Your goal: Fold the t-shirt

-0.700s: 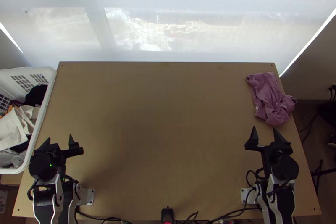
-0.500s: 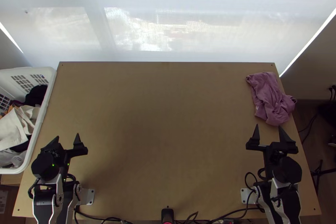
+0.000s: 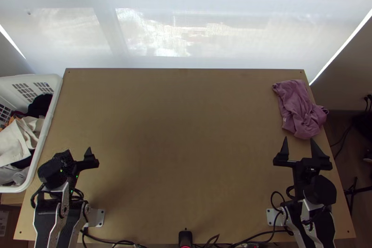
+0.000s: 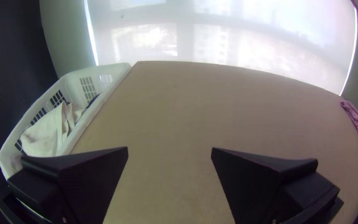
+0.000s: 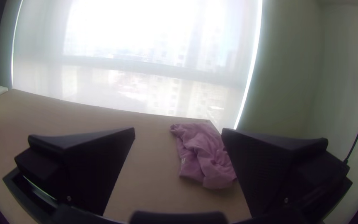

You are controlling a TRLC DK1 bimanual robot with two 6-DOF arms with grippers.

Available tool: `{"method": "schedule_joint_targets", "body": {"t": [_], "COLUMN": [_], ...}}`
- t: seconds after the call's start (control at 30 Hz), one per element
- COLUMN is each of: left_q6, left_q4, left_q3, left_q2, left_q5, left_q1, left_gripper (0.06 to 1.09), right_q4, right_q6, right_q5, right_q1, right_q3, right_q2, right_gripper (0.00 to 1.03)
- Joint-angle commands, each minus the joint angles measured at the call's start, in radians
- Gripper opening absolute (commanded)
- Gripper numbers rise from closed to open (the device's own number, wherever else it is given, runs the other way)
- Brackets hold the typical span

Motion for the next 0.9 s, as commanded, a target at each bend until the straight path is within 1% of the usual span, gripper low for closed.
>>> {"method": "schedule_joint_targets", "body": {"t": [0.0, 0.13, 0.2, 0.3, 0.4, 0.43, 0.53, 0.57, 0.67, 0.73, 0.87], "left_q6": [-0.006, -0.043, -0.052, -0.057, -0.065, -0.065, -0.085, -0.095, -0.138, -0.138, -0.074], "left_q4": [0.011, 0.003, -0.002, 0.031, 0.023, 0.021, 0.021, 0.015, 0.001, -0.014, -0.039], "left_q3": [0.151, 0.31, 0.381, 0.454, 0.522, 0.548, 0.64, 0.672, 0.749, 0.779, 0.862], "left_q2": [0.331, 0.533, 0.587, 0.622, 0.702, 0.736, 0.859, 0.905, 1.029, 1.086, 1.198], "left_q5": [-0.013, -0.01, -0.012, -0.004, -0.01, -0.01, -0.009, -0.007, -0.005, -0.005, -0.009], "left_q1": [0.087, 0.158, 0.162, 0.204, 0.262, 0.289, 0.423, 0.458, 0.552, 0.589, 0.629], "left_gripper": [1.04, 1.04, 1.04, 1.04, 1.04, 1.04, 1.04, 1.04, 1.04, 1.04, 1.04], "right_q4": [-0.007, -0.007, -0.03, -0.168, -0.274, -0.288, -0.343, -0.374, -0.475, -0.495, -0.529], "right_q6": [-0.012, -0.012, 0.01, 0.07, 0.082, 0.08, -0.005, -0.012, -0.012, -0.007, -0.001], "right_q5": [-0.002, -0.003, -0.003, -0.012, -0.011, -0.011, 0.0, 0.001, 0.006, 0.006, 0.004], "right_q1": [0.084, 0.08, 0.08, 0.081, 0.086, 0.084, 0.077, 0.075, 0.06, 0.058, 0.087], "right_q3": [0.05, 0.152, 0.218, 0.344, 0.445, 0.468, 0.51, 0.525, 0.577, 0.586, 0.596], "right_q2": [0.058, 0.19, 0.242, 0.343, 0.411, 0.417, 0.463, 0.494, 0.598, 0.613, 0.635], "right_gripper": [0.98, 0.98, 0.98, 0.98, 0.98, 0.98, 0.98, 0.98, 0.98, 0.98, 0.98]}}
